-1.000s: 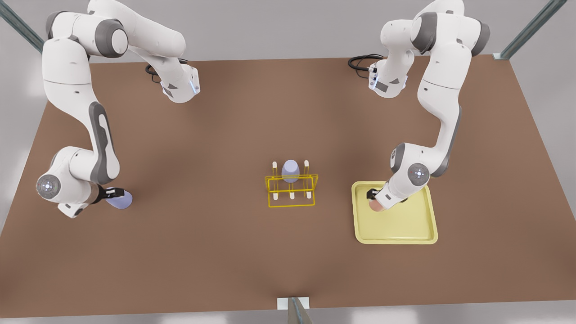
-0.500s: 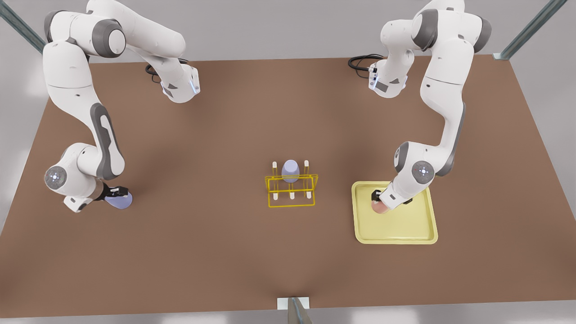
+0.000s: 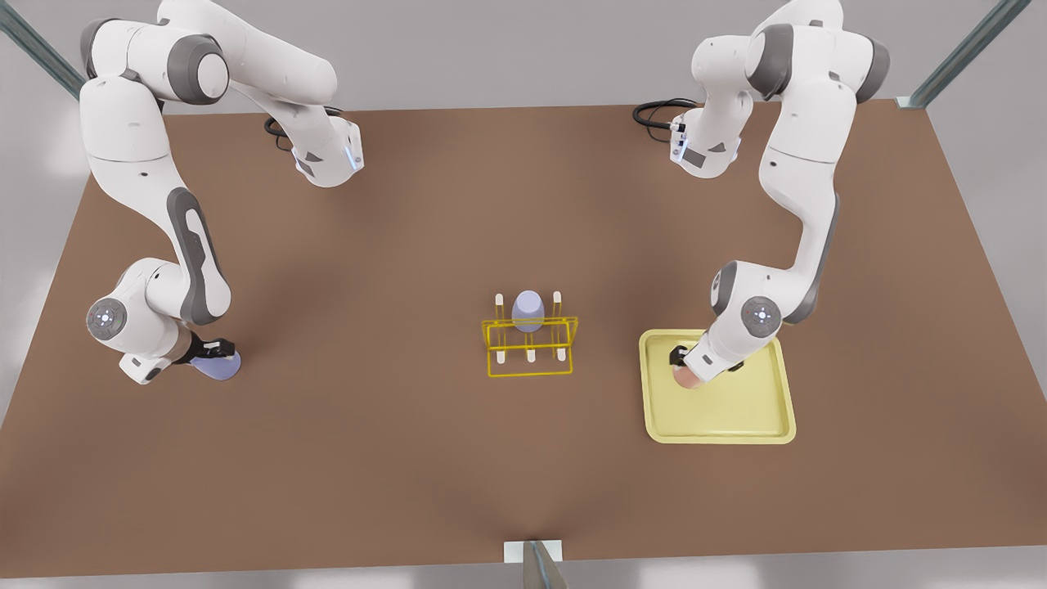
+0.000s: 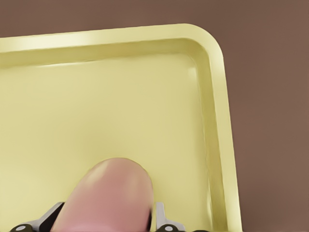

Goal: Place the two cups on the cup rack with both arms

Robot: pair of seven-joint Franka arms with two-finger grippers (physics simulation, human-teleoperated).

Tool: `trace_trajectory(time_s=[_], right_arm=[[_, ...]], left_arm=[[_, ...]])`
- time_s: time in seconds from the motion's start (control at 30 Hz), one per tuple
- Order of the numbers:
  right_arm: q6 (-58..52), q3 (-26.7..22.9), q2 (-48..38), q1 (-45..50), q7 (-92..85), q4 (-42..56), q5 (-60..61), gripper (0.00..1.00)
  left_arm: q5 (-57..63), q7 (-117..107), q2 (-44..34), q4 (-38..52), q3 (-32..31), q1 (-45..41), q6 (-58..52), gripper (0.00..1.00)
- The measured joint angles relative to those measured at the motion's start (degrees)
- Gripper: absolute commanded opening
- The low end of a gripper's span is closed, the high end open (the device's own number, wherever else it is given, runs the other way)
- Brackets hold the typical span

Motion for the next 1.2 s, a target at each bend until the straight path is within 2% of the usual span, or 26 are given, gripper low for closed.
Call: trace_trajectory(time_s=[0.43,0.7,0.93,1.2], right_arm=[[0.02,0.02,0.74,0.0,-0.41,0.62,0.0,0.87],[-0.36,0.28,0.54,0.07,-0.51,0.88,0.07,0.87],[-0.58,1.0,0.16,0.78,-0.59,1.23,0.19,0.86],[-0.74,7.67,-0.44,2.16,-0.75,1.15,2.43,0.86]], left_arm=[[1.19,-2.94,-2.13,0.61,-0.47,0.06,-0.82,0.78],[1.23,-7.22,-2.92,15.06,-5.49,-0.06,-15.93,0.78],[0.91,-14.47,-0.64,22.4,-11.47,-2.07,-21.21,0.77],[0.09,-25.15,2.97,30.68,-13.86,-7.35,-23.08,0.77]])
